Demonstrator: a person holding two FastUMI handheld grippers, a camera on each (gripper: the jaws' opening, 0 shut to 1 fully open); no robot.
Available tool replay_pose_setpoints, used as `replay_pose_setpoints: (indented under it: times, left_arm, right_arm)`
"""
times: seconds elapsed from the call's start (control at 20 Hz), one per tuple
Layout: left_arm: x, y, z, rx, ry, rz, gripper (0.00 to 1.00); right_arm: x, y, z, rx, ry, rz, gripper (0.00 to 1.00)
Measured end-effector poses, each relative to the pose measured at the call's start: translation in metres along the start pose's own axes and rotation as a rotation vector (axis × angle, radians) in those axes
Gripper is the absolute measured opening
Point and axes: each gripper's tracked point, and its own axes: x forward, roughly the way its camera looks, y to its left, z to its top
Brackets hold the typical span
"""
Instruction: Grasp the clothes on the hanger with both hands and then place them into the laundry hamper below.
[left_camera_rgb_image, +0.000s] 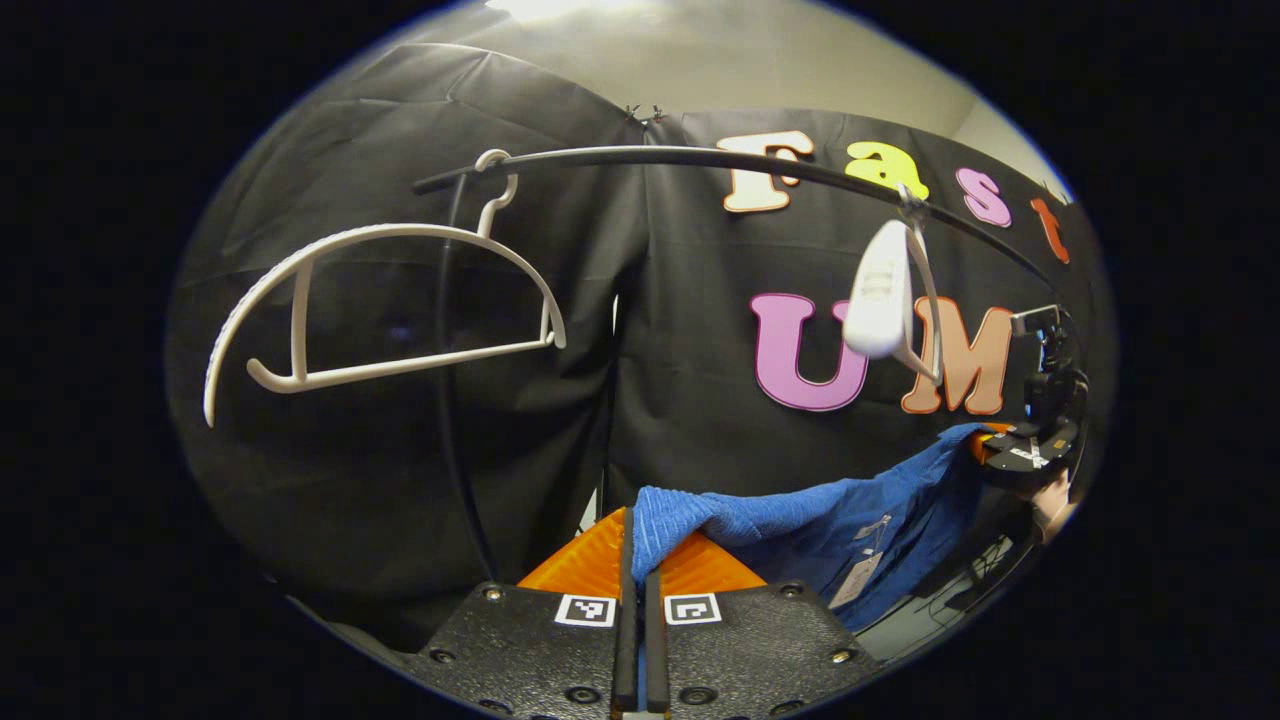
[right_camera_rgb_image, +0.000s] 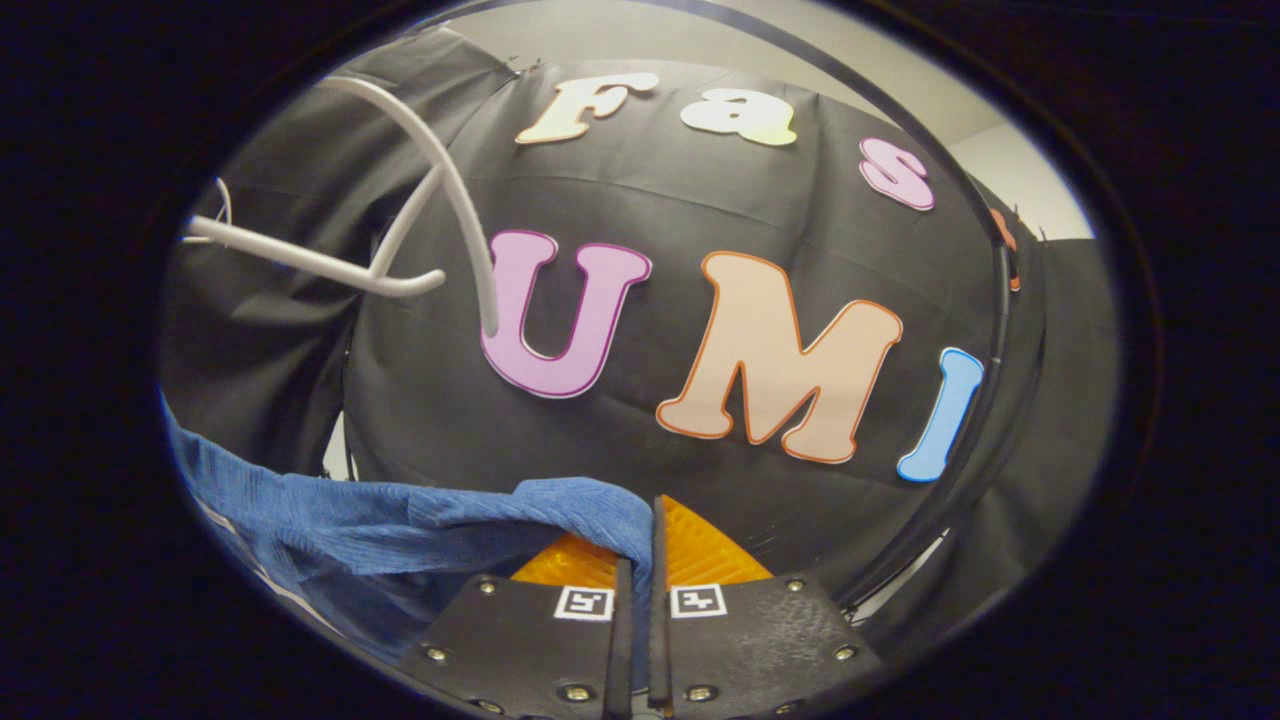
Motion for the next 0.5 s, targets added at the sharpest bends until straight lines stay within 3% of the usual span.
replay_pose_setpoints:
  times: [0.3,0.5]
  left_arm:
    - [-0.012,-0.036,-0.009,0.041,0.005,-0.095,0.04]
    - [-0.017,-0.079,-0.01,0.077,-0.001,-0.199,0.04]
  right_arm:
    - [-0.041,0.013,-0.01,0.015,0.021,0.049,0.07]
    - [-0.071,0.018,-0.002,0.022,0.005,0.083,0.07]
